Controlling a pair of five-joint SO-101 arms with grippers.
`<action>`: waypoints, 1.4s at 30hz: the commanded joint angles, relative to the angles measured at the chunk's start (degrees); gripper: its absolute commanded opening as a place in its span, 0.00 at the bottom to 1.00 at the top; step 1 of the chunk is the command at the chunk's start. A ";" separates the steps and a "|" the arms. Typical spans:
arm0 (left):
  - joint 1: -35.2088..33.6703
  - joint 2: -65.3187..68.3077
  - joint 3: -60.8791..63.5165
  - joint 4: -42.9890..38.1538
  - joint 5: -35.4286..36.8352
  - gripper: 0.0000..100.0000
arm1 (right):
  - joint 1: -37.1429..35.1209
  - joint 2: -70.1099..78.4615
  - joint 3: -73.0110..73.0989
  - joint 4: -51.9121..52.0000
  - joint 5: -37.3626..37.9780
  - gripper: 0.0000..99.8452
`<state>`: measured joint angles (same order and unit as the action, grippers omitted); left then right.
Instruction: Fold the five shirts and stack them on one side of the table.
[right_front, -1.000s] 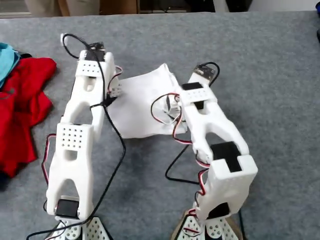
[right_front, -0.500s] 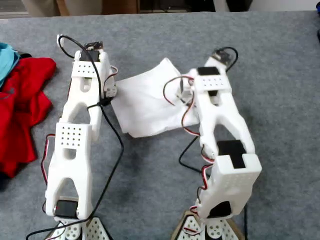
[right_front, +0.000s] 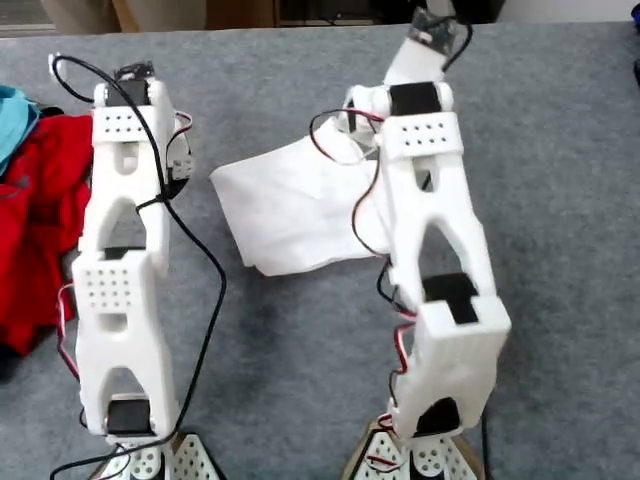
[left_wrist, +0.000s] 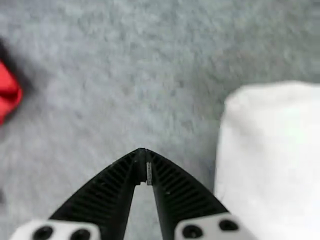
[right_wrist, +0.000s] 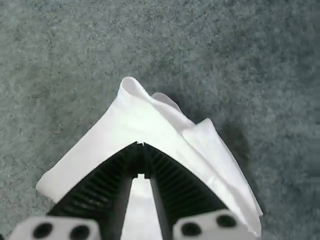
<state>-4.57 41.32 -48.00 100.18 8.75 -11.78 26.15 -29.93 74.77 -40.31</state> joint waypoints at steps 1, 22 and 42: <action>6.07 -15.78 9.93 0.70 3.78 0.02 | -0.92 8.13 -11.47 -1.05 1.67 0.01; 18.99 -2.24 19.16 -9.05 11.43 0.02 | -1.01 49.36 -57.19 8.62 4.13 0.01; 13.54 5.32 9.85 -0.35 9.14 0.02 | 1.01 44.53 -65.27 17.76 7.65 0.01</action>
<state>10.29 47.74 -33.67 96.40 18.42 -11.16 78.73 -92.26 89.54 -34.59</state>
